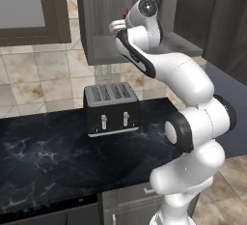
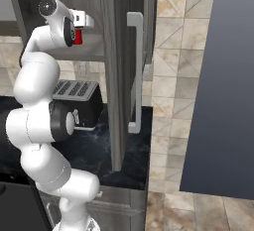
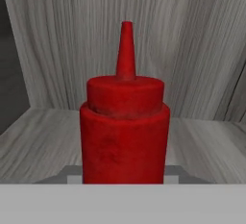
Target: Move the ketchup and mustard from the cabinet to the dining counter.
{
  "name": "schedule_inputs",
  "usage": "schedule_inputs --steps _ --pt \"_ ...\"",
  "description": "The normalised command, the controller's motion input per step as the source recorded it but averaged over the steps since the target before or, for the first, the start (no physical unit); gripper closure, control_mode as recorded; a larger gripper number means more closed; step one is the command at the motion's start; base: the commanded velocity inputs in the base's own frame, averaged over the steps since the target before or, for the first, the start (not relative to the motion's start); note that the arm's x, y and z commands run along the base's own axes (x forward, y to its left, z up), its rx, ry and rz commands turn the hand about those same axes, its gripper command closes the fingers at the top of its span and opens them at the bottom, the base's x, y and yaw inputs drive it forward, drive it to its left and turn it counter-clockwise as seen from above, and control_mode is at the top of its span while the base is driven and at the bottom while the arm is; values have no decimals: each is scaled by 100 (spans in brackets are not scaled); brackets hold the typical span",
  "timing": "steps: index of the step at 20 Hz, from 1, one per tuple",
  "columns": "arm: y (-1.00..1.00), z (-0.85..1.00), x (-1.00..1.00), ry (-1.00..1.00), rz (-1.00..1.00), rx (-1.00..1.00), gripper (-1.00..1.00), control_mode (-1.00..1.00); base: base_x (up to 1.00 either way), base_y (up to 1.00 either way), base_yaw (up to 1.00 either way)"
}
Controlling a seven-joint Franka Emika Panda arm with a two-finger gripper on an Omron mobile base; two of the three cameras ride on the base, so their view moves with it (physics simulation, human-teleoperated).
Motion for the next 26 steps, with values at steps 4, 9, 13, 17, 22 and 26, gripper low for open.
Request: schedule_inputs --steps 4,9,13,17,22,26 --pt "0 0 -1 -3 0 0 100 -100 0 0 0" --pt "0 -11 -28 -14 2 4 100 -100 0 0 0" --pt "0 -7 -47 -16 5 5 100 -100 0 0 0" --pt "0 -3 -67 -15 7 5 100 -100 0 0 0" --pt "-10 1 -85 -15 10 3 100 -100 0 0 0" --pt "-21 24 -100 -16 6 0 100 -100 0 0 0"
